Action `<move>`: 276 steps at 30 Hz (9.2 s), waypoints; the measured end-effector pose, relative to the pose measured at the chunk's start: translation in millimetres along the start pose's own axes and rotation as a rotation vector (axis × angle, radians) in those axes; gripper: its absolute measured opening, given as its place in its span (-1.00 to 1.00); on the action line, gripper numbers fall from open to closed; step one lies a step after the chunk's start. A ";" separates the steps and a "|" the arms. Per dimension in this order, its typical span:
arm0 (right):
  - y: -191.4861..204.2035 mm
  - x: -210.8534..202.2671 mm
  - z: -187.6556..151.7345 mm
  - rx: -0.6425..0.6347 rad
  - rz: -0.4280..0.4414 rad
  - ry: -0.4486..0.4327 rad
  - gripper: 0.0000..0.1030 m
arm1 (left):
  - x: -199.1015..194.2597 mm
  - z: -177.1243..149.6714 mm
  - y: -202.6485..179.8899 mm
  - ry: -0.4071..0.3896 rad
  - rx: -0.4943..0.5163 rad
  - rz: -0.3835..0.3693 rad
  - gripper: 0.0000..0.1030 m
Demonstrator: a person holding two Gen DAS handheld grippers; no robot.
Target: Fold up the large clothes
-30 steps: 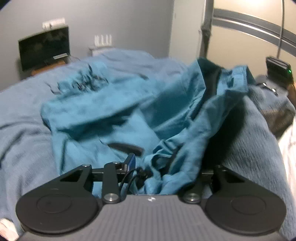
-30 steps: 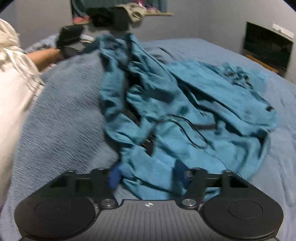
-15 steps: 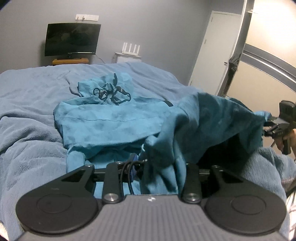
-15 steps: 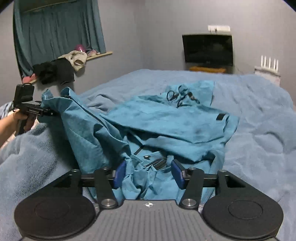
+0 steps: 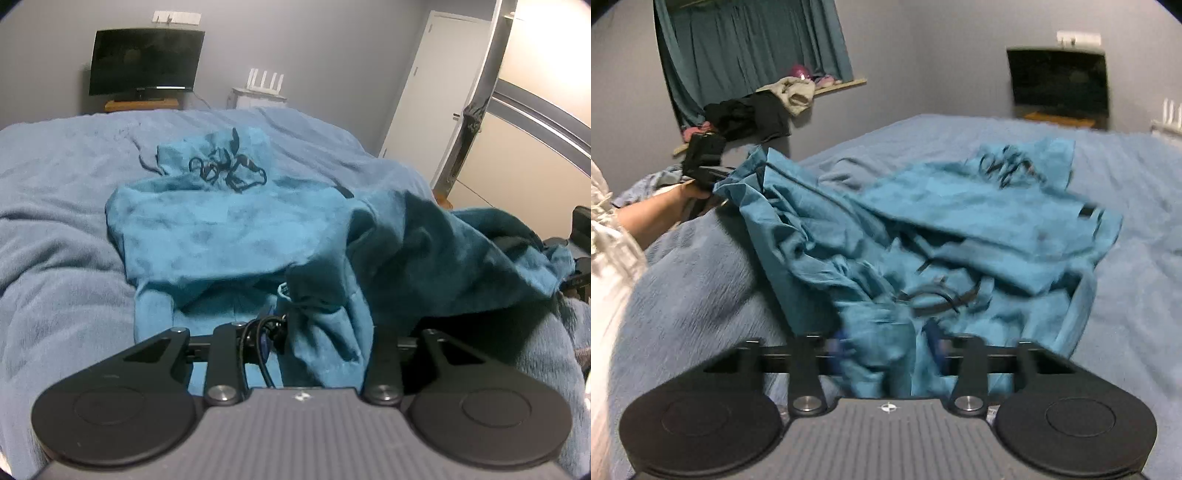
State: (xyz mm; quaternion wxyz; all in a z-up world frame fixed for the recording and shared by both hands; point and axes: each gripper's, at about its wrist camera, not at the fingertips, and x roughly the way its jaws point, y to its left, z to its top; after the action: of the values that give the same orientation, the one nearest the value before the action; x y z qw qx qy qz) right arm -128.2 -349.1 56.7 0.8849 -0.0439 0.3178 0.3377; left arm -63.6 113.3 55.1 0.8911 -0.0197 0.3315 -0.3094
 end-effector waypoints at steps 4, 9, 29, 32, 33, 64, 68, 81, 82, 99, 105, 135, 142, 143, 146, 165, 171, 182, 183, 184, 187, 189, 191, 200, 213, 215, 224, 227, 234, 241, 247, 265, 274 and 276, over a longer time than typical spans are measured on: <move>2.1 9.4 26.5 -0.007 -0.071 -0.063 -0.47 | 6.3 19.7 4.2 -0.034 0.009 0.029 -0.36; -18.8 18.0 68.1 0.053 -0.154 -0.168 -0.50 | 20.2 52.9 15.8 -0.071 0.061 0.097 -0.46; -220.3 202.7 224.7 0.148 -0.567 -0.255 -0.56 | 229.5 213.9 104.9 0.140 0.436 0.399 -0.38; -240.8 244.4 226.2 0.150 -0.606 -0.217 -0.56 | 261.4 217.3 123.3 0.192 0.463 0.462 0.09; -249.5 260.1 225.6 0.160 -0.613 -0.202 -0.56 | 267.4 217.1 131.9 0.193 0.455 0.488 0.31; -338.0 336.7 160.3 0.484 -0.574 -0.242 -0.74 | 224.0 118.3 238.2 0.088 -0.259 0.292 -0.79; -338.9 370.3 147.5 0.417 -0.717 -0.154 -0.33 | 236.4 98.7 250.1 0.088 -0.314 0.294 -0.54; -247.6 289.9 138.2 0.393 -0.611 -0.302 0.42 | 119.3 64.0 200.3 -0.127 -0.471 0.012 0.33; -238.4 282.5 135.6 0.378 -0.581 -0.292 0.42 | 115.3 58.6 193.6 -0.113 -0.453 -0.015 0.33; -191.8 317.9 85.4 0.377 -0.545 -0.004 -0.01 | 167.0 78.8 141.9 0.369 -0.026 -0.151 0.34; -204.2 332.9 84.2 0.369 -0.798 0.049 -0.41 | 158.0 45.7 161.9 0.404 -0.145 -0.133 0.21; -98.2 368.7 69.5 0.119 -0.501 -0.043 0.26 | 240.7 8.9 10.3 0.070 -0.008 0.334 0.71; -112.0 345.6 64.5 0.286 -0.554 -0.048 0.24 | 225.1 8.1 11.3 0.042 -0.012 0.353 0.71; -111.9 340.2 64.8 0.290 -0.560 -0.091 0.23 | 219.1 9.5 12.3 0.014 -0.026 0.352 0.71; -119.0 318.8 65.4 0.336 -0.617 -0.207 0.19 | 194.9 11.6 21.4 -0.112 -0.111 0.385 0.71; -147.3 296.4 58.9 0.524 -0.720 -0.311 0.35 | 178.0 29.6 46.5 -0.198 -0.307 0.528 0.72; -124.5 314.6 79.0 0.311 -0.658 -0.313 0.56 | 198.4 65.7 47.7 -0.180 -0.291 0.431 0.77; -133.6 363.5 106.6 0.110 -0.610 -0.243 0.57 | 279.7 114.3 50.9 -0.097 -0.139 0.366 0.77; -137.8 367.9 109.8 0.111 -0.611 -0.236 0.57 | 285.3 116.8 53.2 -0.089 -0.133 0.370 0.77; -142.5 372.4 113.0 0.115 -0.613 -0.228 0.53 | 292.8 118.9 57.0 -0.075 -0.127 0.372 0.77; -161.5 382.2 127.9 0.157 -0.646 -0.235 0.43 | 313.2 113.5 72.8 -0.016 -0.125 0.413 0.81; -175.0 384.3 139.6 0.183 -0.644 -0.264 0.43 | 323.0 102.8 89.3 0.032 -0.209 0.410 0.81; -191.2 392.1 152.1 0.203 -0.623 -0.255 0.38 | 323.6 97.6 97.4 0.020 -0.254 0.391 0.81; -265.7 434.6 235.2 0.194 -0.624 -0.296 0.33 | 299.1 124.0 93.3 -0.057 -0.186 0.437 0.85; -425.5 520.4 293.4 0.589 -0.439 -0.353 0.57 | 315.2 116.7 107.2 0.014 -0.267 0.415 0.85; -435.8 527.3 295.2 0.617 -0.358 -0.347 0.31 | 320.9 115.8 111.3 0.026 -0.277 0.418 0.85; -390.7 479.4 312.0 0.388 -0.227 -0.432 -0.89 | 342.7 104.9 106.0 0.052 -0.170 0.465 0.93; -355.8 440.0 302.5 0.300 -0.189 -0.491 -0.91 | 341.3 104.0 109.1 0.043 -0.183 0.453 0.93; -261.1 348.2 218.2 0.127 -0.222 -0.495 -0.94 | 307.5 92.4 109.1 -0.089 -0.253 0.464 0.93; -195.6 312.2 127.9 0.150 -0.269 -0.349 -0.94 | 239.4 82.0 110.1 -0.267 -0.341 0.531 0.93; -187.8 302.6 80.8 0.312 -0.419 -0.142 -0.81 | 197.3 72.0 98.3 -0.385 -0.332 0.636 0.93; -191.5 310.6 82.3 0.682 -0.266 -0.269 0.27 | 258.3 72.8 139.1 -0.144 -0.669 0.037 -0.39; -164.0 302.7 100.2 0.333 -0.499 -0.338 0.29 | 275.7 79.2 77.0 0.107 -0.222 0.226 -0.49; -153.2 305.5 106.7 0.276 -0.491 -0.337 0.30 | 270.6 82.5 74.5 0.107 -0.215 0.238 -0.39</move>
State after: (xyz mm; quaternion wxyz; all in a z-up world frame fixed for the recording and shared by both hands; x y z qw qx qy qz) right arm 198.7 -261.6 -60.4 0.9777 0.0576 0.1893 0.0704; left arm 185.6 6.7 -55.1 0.8953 -0.0587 0.4096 -0.1651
